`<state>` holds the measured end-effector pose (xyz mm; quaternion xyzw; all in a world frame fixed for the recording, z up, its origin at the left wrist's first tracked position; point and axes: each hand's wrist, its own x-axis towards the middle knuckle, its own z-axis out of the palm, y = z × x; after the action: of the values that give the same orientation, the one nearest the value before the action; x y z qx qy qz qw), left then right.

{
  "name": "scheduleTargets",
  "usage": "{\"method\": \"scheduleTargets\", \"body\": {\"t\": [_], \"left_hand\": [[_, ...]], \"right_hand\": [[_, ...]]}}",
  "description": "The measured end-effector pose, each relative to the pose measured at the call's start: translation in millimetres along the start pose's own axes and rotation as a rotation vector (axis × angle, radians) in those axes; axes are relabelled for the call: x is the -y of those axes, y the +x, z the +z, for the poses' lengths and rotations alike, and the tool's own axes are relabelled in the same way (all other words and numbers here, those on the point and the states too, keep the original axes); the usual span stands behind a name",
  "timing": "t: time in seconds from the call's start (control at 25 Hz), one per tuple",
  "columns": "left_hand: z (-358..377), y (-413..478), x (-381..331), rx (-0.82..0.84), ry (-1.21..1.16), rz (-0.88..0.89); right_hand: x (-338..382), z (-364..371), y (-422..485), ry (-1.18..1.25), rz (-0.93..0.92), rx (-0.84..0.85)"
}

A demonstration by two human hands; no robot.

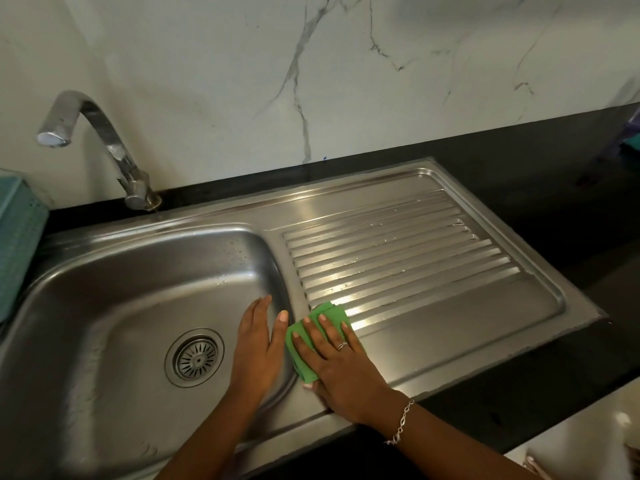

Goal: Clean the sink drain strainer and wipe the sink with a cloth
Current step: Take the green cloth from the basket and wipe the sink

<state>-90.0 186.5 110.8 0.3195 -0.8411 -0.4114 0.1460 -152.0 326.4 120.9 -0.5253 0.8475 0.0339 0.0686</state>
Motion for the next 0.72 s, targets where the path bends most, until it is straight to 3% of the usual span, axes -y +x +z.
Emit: {"method": "scheduleTargets", "body": {"t": [0.28, 0.72], "left_hand": [[-3, 6, 1, 0.027, 0.029, 0.034], [7, 3, -7, 0.019, 0.067, 0.064]], "right_hand": [[-1, 6, 36, 0.192, -0.027, 0.034], [-31, 3, 43, 0.251, -0.127, 0.034]]}}
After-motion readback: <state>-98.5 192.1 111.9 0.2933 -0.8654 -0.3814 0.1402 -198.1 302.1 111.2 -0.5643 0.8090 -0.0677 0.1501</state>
